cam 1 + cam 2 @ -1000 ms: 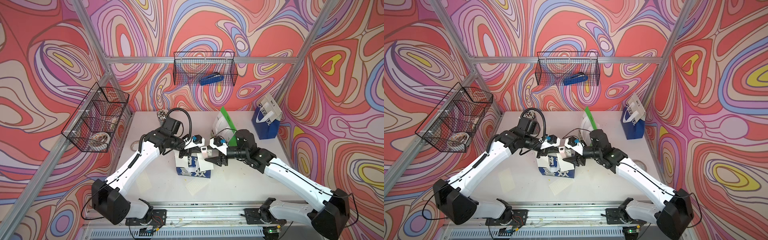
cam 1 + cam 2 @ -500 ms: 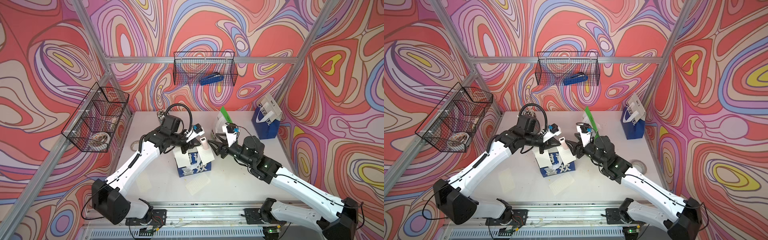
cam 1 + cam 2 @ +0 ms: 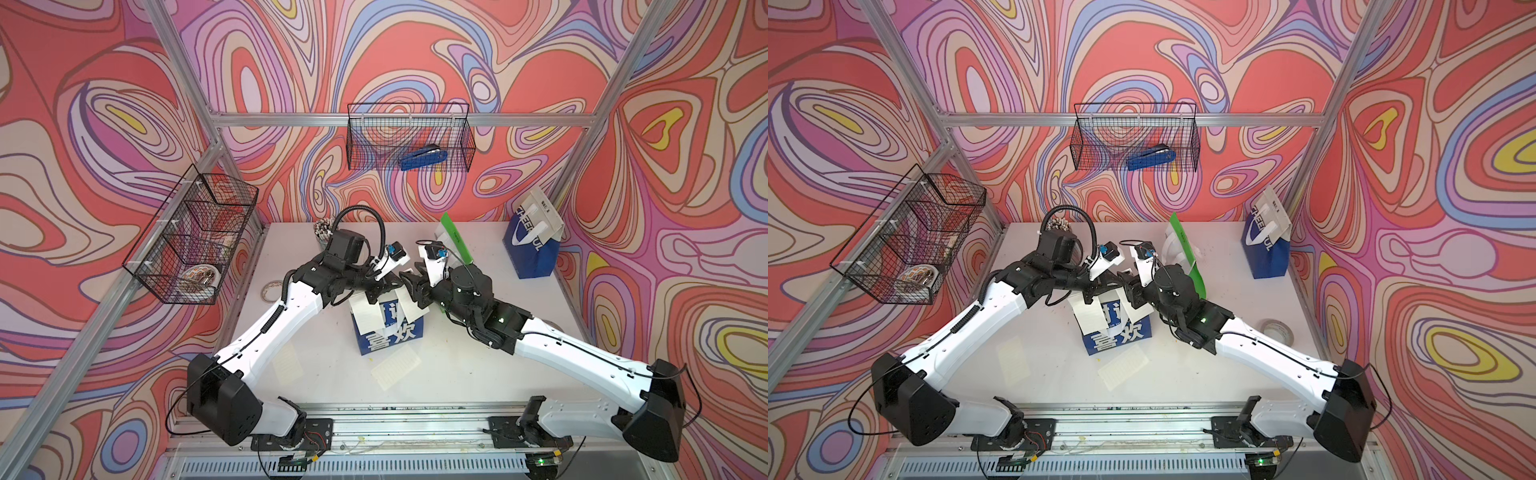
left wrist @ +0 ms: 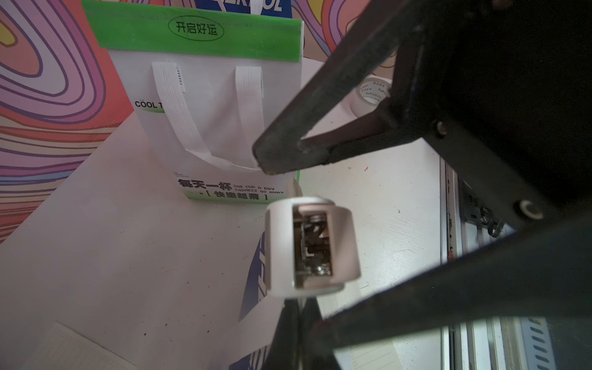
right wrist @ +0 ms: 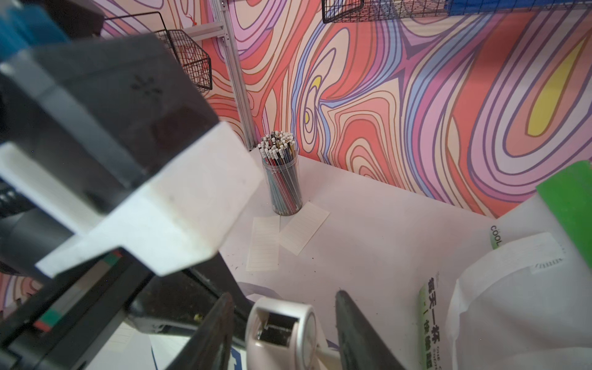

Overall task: Staple the receipts to the bags
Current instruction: Staple the receipt to the takeout bag, then pick up the stapler from the takeout bag.

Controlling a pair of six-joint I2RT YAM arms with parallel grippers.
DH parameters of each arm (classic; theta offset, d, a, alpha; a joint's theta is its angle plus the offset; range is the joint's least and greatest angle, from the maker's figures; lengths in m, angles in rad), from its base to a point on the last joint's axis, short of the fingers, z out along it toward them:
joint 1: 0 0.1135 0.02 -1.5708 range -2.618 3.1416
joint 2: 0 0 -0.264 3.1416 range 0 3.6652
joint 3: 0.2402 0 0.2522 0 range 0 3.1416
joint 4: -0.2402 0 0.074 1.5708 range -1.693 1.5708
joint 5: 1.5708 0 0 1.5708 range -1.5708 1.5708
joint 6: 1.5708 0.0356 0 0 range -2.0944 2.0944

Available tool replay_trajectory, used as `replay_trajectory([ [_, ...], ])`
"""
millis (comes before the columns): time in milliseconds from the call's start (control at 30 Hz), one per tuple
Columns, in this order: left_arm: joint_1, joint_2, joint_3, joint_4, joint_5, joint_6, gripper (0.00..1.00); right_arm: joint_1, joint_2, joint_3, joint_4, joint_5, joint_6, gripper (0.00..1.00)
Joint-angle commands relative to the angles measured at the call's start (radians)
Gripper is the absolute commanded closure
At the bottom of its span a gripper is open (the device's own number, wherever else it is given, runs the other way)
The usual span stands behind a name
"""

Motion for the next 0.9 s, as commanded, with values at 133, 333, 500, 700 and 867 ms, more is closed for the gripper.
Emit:
replay_trajectory([
  [133,-0.006,0.01,-0.012,0.048,0.008,-0.026,1.0,0.042,0.038,0.045,-0.063,0.117,-0.073,0.53],
  [333,-0.007,0.014,-0.009,0.056,0.012,-0.031,1.0,0.074,0.061,0.054,-0.074,0.184,-0.096,0.59],
  [500,-0.007,0.016,-0.008,0.048,0.004,-0.027,1.0,0.078,0.062,0.074,-0.079,0.19,-0.088,0.71],
  [700,-0.007,0.008,-0.013,0.047,-0.018,-0.023,1.0,0.078,0.011,0.084,-0.06,0.187,-0.033,0.8],
  [867,-0.008,0.007,-0.018,0.057,-0.013,-0.024,1.0,0.078,-0.03,0.06,-0.005,0.232,0.074,0.93],
])
